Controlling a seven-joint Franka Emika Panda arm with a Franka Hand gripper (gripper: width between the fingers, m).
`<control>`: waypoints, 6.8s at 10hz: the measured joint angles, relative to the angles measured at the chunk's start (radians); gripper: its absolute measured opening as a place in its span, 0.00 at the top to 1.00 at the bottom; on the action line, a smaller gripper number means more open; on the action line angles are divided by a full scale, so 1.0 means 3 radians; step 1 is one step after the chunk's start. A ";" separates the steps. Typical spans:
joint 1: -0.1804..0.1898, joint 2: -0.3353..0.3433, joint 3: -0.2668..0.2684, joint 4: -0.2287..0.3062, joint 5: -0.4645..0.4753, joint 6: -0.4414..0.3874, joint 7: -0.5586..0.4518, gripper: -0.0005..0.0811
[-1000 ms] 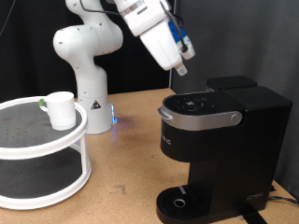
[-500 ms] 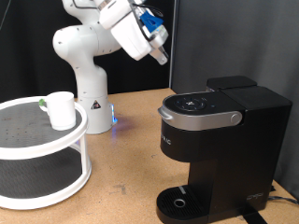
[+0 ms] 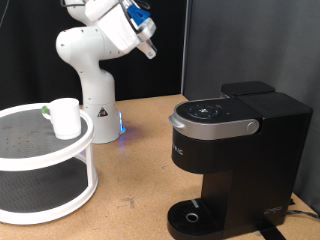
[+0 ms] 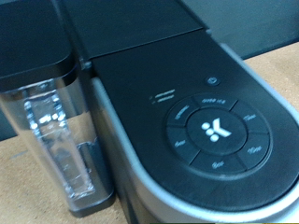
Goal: Make a cup of coffee with the keurig machine
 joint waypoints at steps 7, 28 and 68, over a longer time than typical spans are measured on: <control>-0.0270 -0.0432 -0.0025 -0.0284 -0.0090 -0.0037 0.0172 0.99; -0.1408 -0.1230 -0.0854 -0.0199 -0.1214 -0.1442 -0.0347 0.99; -0.1460 -0.0687 -0.1952 -0.1139 -0.1478 -0.0229 -0.1626 0.01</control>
